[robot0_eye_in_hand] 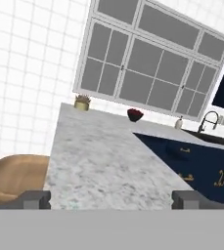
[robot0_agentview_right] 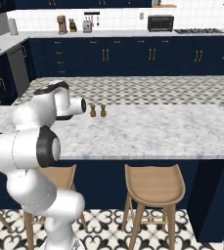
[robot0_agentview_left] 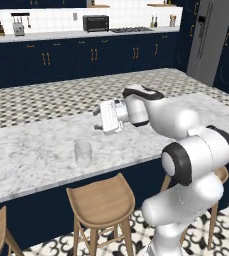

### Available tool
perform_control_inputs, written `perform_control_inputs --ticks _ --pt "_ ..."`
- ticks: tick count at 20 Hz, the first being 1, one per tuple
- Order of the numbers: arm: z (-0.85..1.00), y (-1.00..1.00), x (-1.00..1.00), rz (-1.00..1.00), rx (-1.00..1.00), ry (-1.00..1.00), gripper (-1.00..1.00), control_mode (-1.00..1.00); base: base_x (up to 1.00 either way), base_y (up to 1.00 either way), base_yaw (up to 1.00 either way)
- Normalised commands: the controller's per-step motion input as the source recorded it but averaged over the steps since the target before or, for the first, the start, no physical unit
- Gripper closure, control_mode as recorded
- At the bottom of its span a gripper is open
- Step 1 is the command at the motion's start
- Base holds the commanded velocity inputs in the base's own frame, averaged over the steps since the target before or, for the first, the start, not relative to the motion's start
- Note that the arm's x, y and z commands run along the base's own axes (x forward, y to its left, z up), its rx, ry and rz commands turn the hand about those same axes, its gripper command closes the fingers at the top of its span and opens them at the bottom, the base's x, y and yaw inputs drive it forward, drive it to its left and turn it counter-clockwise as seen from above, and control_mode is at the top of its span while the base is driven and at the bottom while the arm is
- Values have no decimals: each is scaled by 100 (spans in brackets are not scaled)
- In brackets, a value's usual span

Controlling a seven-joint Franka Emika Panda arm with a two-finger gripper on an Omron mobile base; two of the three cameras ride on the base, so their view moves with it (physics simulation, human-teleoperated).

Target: Take a straw from the drawer in front and place it inside the glass cup on the dining counter.

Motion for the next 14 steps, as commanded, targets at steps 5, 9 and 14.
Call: perform_control_inputs --ticks 5,9,14 --pt "83 -65 -68 0 -25 -21 -100 -100 0 0 0" --pt "40 -44 -81 0 -41 -14 -100 -100 0 0 0" --pt "5 -30 -76 0 -46 -3 -100 -100 0 0 0"
